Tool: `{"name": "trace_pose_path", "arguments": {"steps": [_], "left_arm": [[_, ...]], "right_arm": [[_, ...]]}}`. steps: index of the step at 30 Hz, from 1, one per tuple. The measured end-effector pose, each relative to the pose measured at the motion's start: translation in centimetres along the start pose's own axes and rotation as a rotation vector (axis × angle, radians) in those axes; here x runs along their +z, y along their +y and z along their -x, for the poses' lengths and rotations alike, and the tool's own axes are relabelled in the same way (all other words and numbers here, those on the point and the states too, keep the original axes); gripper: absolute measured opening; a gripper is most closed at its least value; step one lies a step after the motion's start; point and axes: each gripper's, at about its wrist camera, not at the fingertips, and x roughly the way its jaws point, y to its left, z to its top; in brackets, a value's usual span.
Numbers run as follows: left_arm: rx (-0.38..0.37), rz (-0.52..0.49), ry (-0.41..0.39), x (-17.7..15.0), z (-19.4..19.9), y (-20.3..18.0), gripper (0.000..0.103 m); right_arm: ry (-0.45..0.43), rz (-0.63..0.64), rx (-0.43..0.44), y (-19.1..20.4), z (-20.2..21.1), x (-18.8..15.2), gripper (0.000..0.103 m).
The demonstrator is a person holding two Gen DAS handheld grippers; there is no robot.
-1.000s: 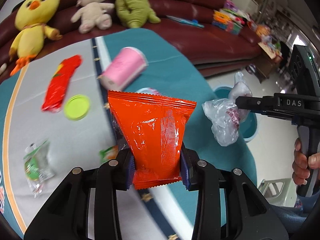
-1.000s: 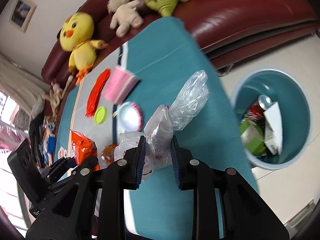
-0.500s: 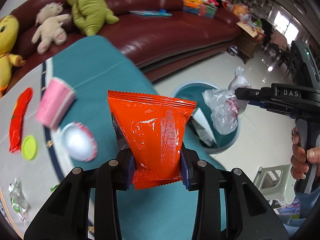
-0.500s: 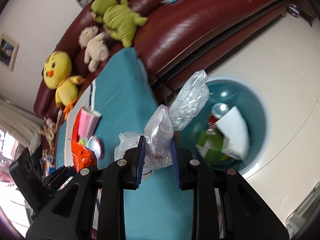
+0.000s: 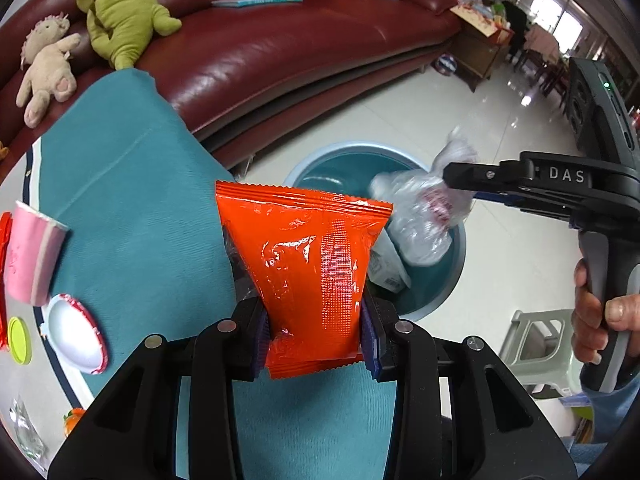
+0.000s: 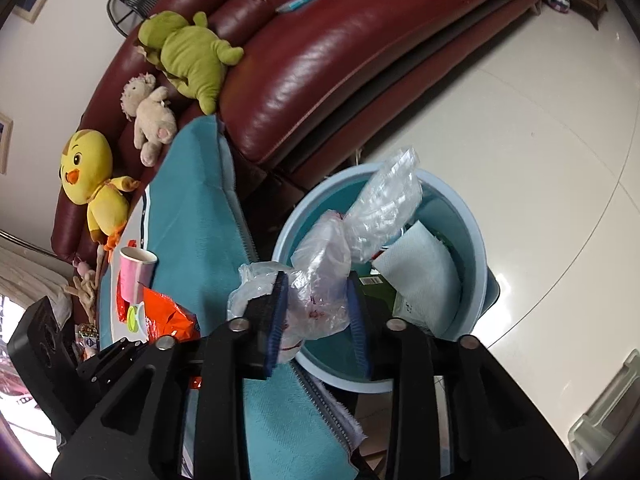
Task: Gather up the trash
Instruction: 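Open both tools to drop the snack bag and plastic bag into the bin, then move both tools back over the remaining trash on the table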
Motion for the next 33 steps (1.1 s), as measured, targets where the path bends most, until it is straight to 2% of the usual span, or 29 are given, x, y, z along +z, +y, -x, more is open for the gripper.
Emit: {"name": "trace_pose_path", "arguments": {"steps": [1,2,7,10,14,15,17,19,21,25,33], "left_arm": [[0.001,0.000,0.005,0.1,-0.2,0.0,0.038],[0.001,0.000,0.010,0.3,-0.5,-0.1,0.038],[-0.003,-0.003,0.037,1.0,-2.0,-0.5,0.038],[-0.009,-0.011,0.052,1.3,-3.0,-0.9,0.038],[-0.017,-0.025,0.069,1.9,-4.2,-1.7,0.038],[-0.016,-0.029,0.071,2.0,-4.4,-1.9,0.040],[-0.003,-0.037,0.062,2.3,-4.7,-2.3,0.051],[0.010,-0.043,0.046,2.5,-4.6,-2.7,0.072],[0.020,-0.044,0.026,2.6,-4.3,-2.9,0.080],[0.028,-0.037,0.018,2.6,-4.0,-2.8,0.087],[0.024,-0.011,0.020,0.7,-2.9,-2.0,0.091]], "right_arm": [[0.009,-0.006,0.006,-0.3,-0.4,0.2,0.048],[0.021,-0.019,0.015,-0.6,-0.9,0.3,0.055],[0.044,-0.062,0.020,-2.2,-2.1,0.4,0.057],[0.035,-0.065,-0.005,-3.0,-1.8,0.4,0.066],[0.021,-0.077,-0.042,-4.2,-1.1,0.6,0.073],[0.018,-0.083,-0.049,-4.6,-0.9,0.6,0.073],[0.017,-0.088,-0.062,-5.0,-0.7,0.7,0.074],[0.020,-0.093,-0.074,-5.3,-0.5,0.5,0.075],[0.022,-0.090,-0.086,-5.3,-0.4,0.4,0.075],[0.025,-0.085,-0.101,-5.2,-0.3,0.3,0.076],[0.054,-0.057,-0.139,-3.9,-0.7,-0.3,0.078]]}}
